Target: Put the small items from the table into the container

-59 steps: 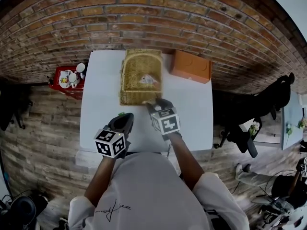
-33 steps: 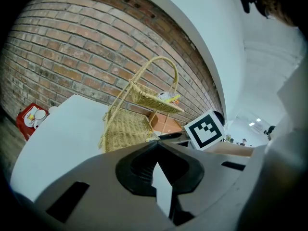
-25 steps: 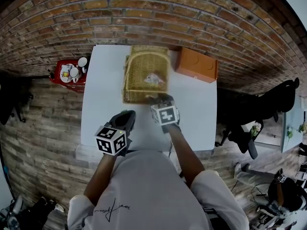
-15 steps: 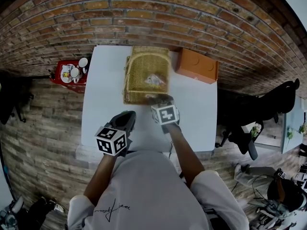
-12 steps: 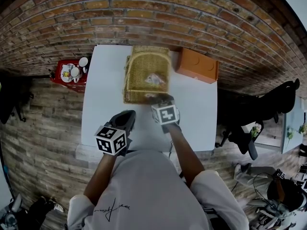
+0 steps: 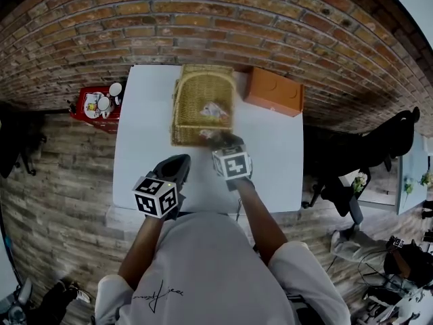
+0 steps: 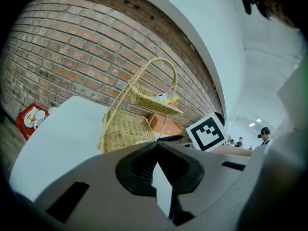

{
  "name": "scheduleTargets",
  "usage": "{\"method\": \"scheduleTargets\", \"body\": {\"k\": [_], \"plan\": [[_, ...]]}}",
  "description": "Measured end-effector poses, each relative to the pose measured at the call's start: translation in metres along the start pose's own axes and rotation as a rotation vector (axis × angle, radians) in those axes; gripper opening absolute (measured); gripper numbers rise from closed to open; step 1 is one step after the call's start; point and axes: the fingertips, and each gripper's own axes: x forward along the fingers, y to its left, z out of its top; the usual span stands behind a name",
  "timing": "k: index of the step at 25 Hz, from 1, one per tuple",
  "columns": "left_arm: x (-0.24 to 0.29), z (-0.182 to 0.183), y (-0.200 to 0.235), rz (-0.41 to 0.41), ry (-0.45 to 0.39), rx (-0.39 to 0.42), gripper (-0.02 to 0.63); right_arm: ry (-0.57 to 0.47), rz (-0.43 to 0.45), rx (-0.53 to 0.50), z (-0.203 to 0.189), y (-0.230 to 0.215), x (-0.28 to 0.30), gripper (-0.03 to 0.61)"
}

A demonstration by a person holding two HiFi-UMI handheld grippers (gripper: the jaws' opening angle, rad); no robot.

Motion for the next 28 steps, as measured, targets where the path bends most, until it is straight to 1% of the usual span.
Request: {"method": "scheduleTargets", "body": {"k": [6, 9, 12, 17, 21, 28], "plan": [[0.001, -0.001, -0.008, -0.009, -0.006, 0.009, 0.009, -0.013, 0.017, 0.011, -0.003, 0.005, -0.013, 0.185], [0.001, -0.002, -0.012, -0.011, -0.01, 0.013, 0.009, -0.032, 0.025, 0.017, -0.002, 0.008, -0.022, 0.154], [0.001, -0.004, -0.016, -0.014, -0.015, 0.014, 0.009, -0.05, 0.017, 0.016, -0.001, 0.009, -0.033, 0.104], [0.001, -0.006, -0.023, -0.018, -0.024, 0.019, 0.009, -0.11, 0.005, 0.043, 0.001, 0.009, -0.05, 0.059], [0.001, -0.008, -0.028, -0.022, -0.028, 0.022, 0.009, -0.146, 0.021, 0.085, 0.002, 0.013, -0.068, 0.038], [-0.005, -0.01, -0.041, -0.036, -0.04, 0.032, 0.009, -0.185, 0.046, 0.072, 0.004, 0.026, -0.097, 0.027]]}}
